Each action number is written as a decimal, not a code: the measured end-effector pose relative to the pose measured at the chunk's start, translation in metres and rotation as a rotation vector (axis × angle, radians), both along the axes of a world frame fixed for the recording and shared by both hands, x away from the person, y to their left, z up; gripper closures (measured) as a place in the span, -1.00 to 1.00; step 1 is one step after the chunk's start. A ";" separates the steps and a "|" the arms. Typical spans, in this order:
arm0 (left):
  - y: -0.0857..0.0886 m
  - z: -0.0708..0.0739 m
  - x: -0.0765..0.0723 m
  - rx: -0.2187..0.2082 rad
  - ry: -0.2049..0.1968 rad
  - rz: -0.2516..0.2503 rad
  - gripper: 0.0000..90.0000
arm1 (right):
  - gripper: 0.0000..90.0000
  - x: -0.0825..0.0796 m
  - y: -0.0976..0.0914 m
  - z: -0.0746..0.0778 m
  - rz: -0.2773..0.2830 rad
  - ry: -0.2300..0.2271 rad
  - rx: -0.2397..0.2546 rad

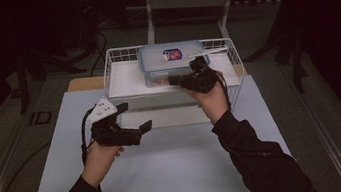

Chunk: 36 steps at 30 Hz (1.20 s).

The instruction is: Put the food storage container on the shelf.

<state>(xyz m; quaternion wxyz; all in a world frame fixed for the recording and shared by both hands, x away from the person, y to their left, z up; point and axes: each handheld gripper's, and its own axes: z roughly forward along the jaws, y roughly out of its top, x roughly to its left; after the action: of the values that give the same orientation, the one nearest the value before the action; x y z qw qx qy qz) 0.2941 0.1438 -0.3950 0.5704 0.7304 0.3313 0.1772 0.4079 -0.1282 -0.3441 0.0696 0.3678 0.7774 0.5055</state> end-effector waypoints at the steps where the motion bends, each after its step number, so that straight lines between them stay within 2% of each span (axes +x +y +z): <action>1: 0.000 0.000 0.000 0.002 -0.001 -0.001 -1.00 | 1.00 0.002 0.000 0.000 -0.004 0.002 -0.001; 4: -0.001 0.001 0.000 -0.002 -0.004 -0.003 -1.00 | 0.99 0.005 0.001 0.001 -0.011 0.006 -0.006; 8: -0.001 0.001 -0.001 -0.009 -0.005 -0.005 -1.00 | 0.90 0.000 0.000 0.004 0.003 0.007 0.014; 11: -0.001 0.001 -0.003 -0.012 -0.013 -0.013 -1.00 | 0.59 -0.012 -0.001 0.007 0.031 -0.020 0.009; 16: -0.004 0.005 -0.012 -0.009 -0.047 -0.034 -1.00 | -0.17 -0.037 -0.005 0.009 0.076 -0.101 -0.011; 17: -0.007 0.006 -0.017 -0.007 -0.071 -0.045 -1.00 | -0.30 -0.041 -0.006 0.009 0.086 -0.111 0.001; 18: -0.007 0.006 -0.017 -0.007 -0.071 -0.045 -1.00 | -0.30 -0.041 -0.006 0.009 0.086 -0.111 0.001; 19: -0.008 0.007 -0.019 -0.002 -0.076 -0.047 -1.00 | -0.50 -0.050 -0.011 0.006 0.120 -0.119 0.020; 20: -0.009 0.007 -0.021 0.003 -0.078 -0.053 -1.00 | -0.59 -0.054 -0.013 0.004 0.128 -0.118 0.038; 22: -0.011 0.006 -0.024 0.002 -0.076 -0.067 -1.00 | -0.66 -0.061 -0.019 -0.002 0.133 -0.126 0.054; 25: -0.013 0.005 -0.029 0.004 -0.077 -0.084 -1.00 | -0.69 -0.071 -0.028 -0.011 0.136 -0.162 0.043; 28: -0.014 0.001 -0.032 -0.011 -0.074 -0.108 -1.00 | -0.69 -0.080 -0.037 -0.023 0.136 -0.173 0.036; 29: -0.014 0.001 -0.032 -0.011 -0.074 -0.108 -1.00 | -0.69 -0.080 -0.037 -0.023 0.136 -0.173 0.036; 31: -0.014 -0.002 -0.034 -0.002 -0.076 -0.116 -1.00 | -0.69 -0.088 -0.043 -0.032 0.143 -0.179 0.016; 33: -0.013 -0.007 -0.036 -0.022 -0.075 -0.133 -1.00 | -0.71 -0.094 -0.050 -0.039 0.144 -0.180 0.030; 36: -0.013 -0.014 -0.038 -0.015 -0.062 -0.140 -1.00 | -0.73 -0.100 -0.058 -0.046 0.133 -0.195 0.023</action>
<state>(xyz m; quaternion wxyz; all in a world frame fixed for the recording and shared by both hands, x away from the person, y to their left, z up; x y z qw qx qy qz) 0.2558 0.1306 -0.4093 0.5967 0.7416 0.2630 0.1572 0.3076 -0.1857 -0.3904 0.1070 0.2651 0.7838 0.5513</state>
